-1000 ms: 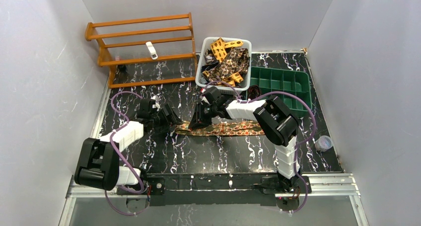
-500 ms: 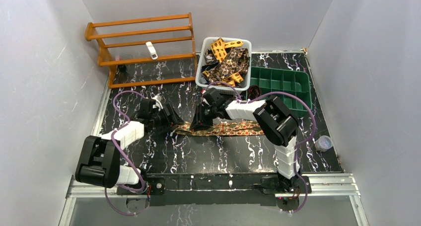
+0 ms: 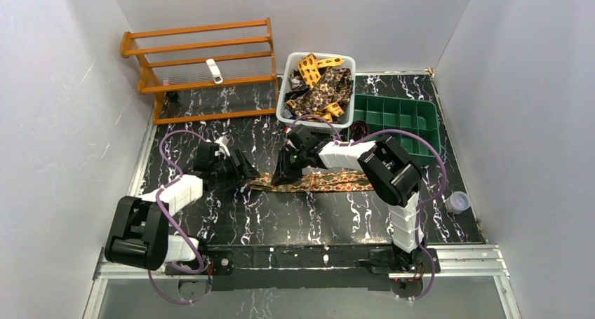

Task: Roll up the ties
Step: Roll the tie at the center of the board.

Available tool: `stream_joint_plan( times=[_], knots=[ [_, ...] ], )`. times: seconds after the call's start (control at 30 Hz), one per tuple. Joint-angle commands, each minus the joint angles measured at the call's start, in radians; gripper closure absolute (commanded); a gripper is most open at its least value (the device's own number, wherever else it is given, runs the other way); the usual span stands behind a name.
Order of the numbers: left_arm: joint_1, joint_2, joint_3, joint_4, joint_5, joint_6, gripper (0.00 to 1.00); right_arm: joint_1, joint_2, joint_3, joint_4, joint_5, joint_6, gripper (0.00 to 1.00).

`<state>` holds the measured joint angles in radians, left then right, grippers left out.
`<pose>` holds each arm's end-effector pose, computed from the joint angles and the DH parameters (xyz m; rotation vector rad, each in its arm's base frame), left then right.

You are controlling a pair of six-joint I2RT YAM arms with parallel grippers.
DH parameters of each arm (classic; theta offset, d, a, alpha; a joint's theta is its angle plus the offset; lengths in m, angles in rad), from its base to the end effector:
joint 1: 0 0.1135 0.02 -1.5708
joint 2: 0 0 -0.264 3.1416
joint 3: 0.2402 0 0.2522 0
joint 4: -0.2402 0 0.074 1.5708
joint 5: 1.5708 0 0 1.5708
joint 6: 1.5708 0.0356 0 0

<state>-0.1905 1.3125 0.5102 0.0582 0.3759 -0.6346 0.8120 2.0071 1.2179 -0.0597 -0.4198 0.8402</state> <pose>0.2379 -0.0592 0.1618 -0.3328 2.3818 -0.8391 0.2764 0.3126 0.1412 -0.1803 2.7223 1.1475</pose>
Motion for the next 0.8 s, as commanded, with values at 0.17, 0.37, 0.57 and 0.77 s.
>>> stream_joint_plan(
  times=[0.17, 0.37, 0.57, 0.77],
  knots=[
    [0.006, 0.088, -0.061, 0.190, 0.176, -0.022, 0.37, 0.002, 0.017, 0.032, -0.045, 0.016, -0.013, 0.71],
    [0.007, 0.079, -0.070, 0.182, 0.178, -0.021, 0.39, -0.002, 0.027, 0.035, -0.057, 0.011, -0.013, 0.72],
    [0.006, 0.071, -0.097, 0.188, 0.194, -0.031, 0.44, -0.007, 0.032, 0.044, -0.063, 0.003, -0.013, 0.72],
    [0.006, 0.074, -0.074, 0.206, 0.187, -0.025, 0.55, -0.008, 0.036, 0.047, -0.057, -0.015, -0.010, 0.72]
  ],
)
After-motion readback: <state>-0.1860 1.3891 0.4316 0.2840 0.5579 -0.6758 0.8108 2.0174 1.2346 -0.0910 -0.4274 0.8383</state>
